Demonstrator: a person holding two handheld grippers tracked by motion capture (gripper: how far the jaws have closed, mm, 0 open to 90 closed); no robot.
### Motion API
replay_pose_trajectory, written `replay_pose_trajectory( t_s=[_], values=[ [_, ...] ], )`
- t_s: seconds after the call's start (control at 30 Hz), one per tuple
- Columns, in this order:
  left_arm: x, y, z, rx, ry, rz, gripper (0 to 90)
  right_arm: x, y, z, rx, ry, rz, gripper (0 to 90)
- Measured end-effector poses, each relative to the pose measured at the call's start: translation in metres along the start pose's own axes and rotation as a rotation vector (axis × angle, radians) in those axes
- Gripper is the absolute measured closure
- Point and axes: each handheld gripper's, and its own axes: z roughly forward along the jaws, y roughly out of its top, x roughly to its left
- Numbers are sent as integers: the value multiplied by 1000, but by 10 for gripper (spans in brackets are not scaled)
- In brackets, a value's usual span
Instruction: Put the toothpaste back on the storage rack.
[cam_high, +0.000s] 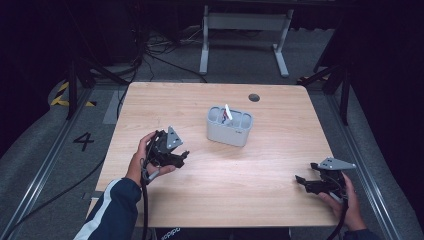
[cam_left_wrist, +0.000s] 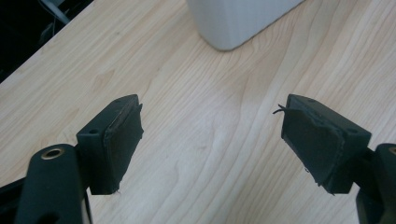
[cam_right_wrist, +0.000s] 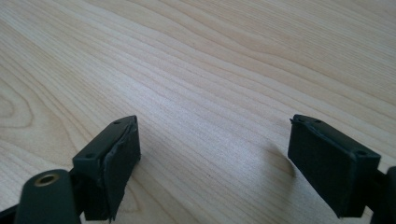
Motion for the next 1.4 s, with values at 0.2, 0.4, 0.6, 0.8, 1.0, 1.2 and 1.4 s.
replay_pose_trajectory(
  t_s=[0.2,0.4,0.6,0.8,1.0,1.2,1.4],
  values=[
    [1,-22,-3,56,19,0,209,0,0,0,0,0,0,173],
    [2,-45,-4,108,21,1,201,0,0,0,0,2,4,172],
    [1,-67,-5,151,33,-1,202,0,0,0,0,1,4,172],
    [1,-88,-10,159,29,-32,202,0,0,0,0,1,6,172],
    [3,-104,-16,145,14,-90,201,0,0,0,0,-2,2,172],
    [7,-120,-25,116,0,-167,194,0,0,0,-1,-3,0,172],
    [13,-137,-32,90,-23,-237,174,0,0,0,0,0,6,172]
  ],
)
